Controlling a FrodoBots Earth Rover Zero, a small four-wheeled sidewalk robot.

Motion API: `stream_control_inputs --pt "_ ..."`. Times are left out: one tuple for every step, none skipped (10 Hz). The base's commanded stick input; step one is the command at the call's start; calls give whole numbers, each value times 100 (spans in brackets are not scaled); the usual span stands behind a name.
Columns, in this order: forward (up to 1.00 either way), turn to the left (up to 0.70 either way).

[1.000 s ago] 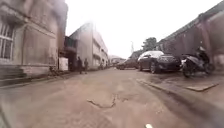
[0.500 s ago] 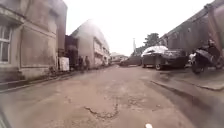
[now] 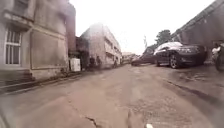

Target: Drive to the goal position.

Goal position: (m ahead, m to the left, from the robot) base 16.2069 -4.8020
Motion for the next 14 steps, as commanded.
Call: stream_control_inputs --pt "70 0" --pt "70 0" --pt "70 0" --pt "70 0" --pt "70 0" --pt "70 0" --pt "70 0" --pt "70 0" --pt "70 0" --pt "70 0" --pt "70 0" --pt "70 0" --pt "70 0" --pt "70 0"
